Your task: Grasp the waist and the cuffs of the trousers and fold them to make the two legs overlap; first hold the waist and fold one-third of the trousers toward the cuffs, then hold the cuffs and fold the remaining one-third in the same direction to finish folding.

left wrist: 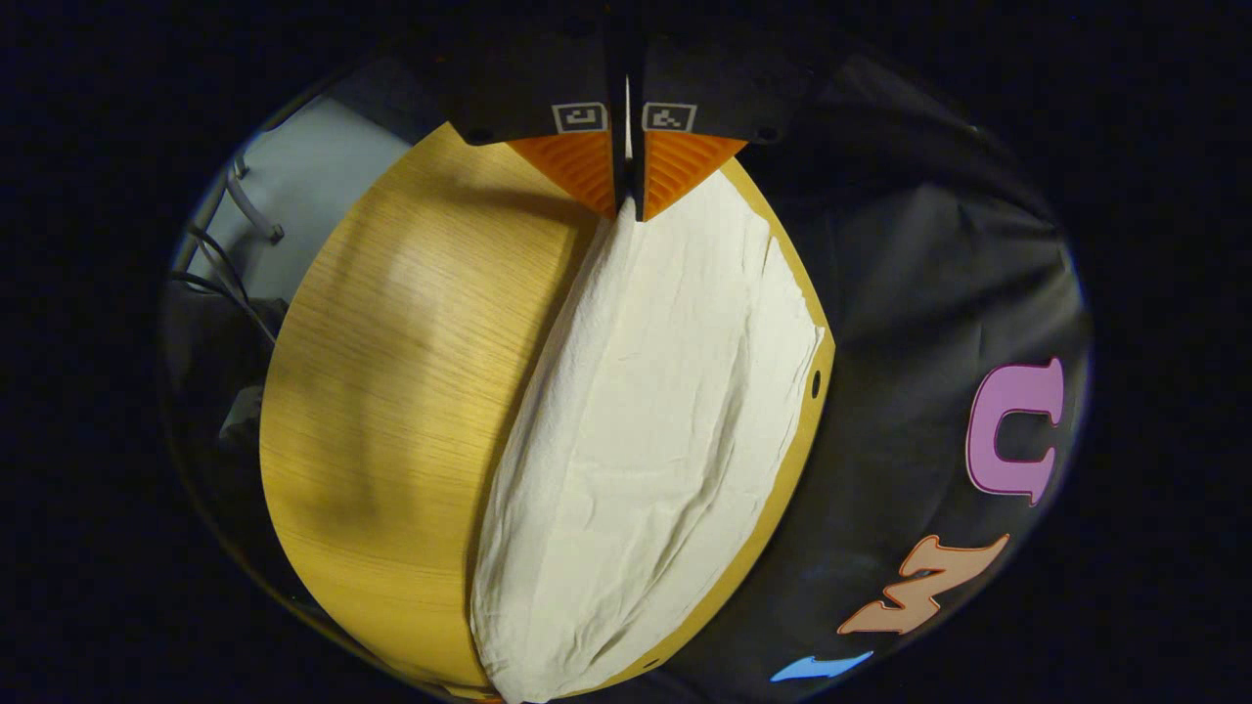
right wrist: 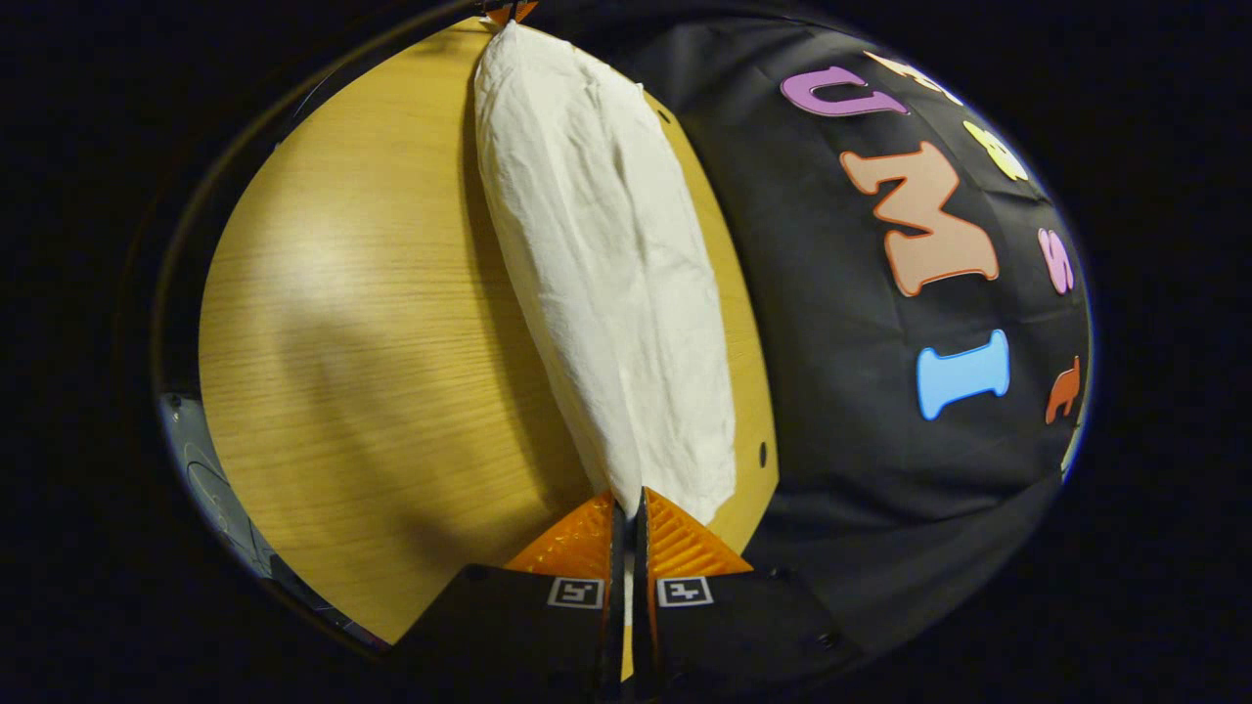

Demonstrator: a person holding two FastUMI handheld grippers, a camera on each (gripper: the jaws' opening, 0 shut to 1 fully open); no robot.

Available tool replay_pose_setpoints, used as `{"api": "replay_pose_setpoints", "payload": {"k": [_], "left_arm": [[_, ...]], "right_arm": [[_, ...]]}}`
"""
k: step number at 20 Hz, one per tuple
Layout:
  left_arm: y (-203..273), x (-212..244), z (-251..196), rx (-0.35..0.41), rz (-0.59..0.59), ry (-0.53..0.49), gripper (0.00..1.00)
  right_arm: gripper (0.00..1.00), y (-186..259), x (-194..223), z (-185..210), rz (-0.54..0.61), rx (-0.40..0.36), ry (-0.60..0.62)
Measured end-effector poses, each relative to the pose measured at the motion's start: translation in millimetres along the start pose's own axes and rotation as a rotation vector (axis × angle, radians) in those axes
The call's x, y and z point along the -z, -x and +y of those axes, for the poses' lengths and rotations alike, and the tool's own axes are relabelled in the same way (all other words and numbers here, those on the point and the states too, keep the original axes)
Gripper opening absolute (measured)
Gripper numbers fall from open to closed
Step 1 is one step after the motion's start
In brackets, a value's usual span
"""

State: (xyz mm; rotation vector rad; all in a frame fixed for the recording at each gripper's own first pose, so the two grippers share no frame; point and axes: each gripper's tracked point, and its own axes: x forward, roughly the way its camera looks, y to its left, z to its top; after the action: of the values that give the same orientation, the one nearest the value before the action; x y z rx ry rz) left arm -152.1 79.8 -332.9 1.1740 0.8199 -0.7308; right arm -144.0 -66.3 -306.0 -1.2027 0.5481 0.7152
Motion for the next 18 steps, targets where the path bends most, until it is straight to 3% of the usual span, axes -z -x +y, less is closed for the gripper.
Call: {"api": "replay_pose_setpoints", "payload": {"k": [2, 3, 12, 18], "left_arm": [[2, -5, 19, -0.036, -0.001, 0.020, 0.00], [3, -8, 29, -0.055, 0.000, 0.028, 0.00], [4, -42, 104, -0.202, 0.035, 0.092, 0.00], [11, -60, 154, -0.297, 0.018, 0.191, 0.00]], "right_arm": [[0.03, -2, -8, -19, -0.017, 0.027, -0.008], [0.09, -2, -11, -31, -0.031, 0.050, 0.001], [0.05, -24, -23, -89, -0.111, 0.146, -0.034], [0.06, -40, -32, -133, -0.139, 0.213, -0.060]]}}
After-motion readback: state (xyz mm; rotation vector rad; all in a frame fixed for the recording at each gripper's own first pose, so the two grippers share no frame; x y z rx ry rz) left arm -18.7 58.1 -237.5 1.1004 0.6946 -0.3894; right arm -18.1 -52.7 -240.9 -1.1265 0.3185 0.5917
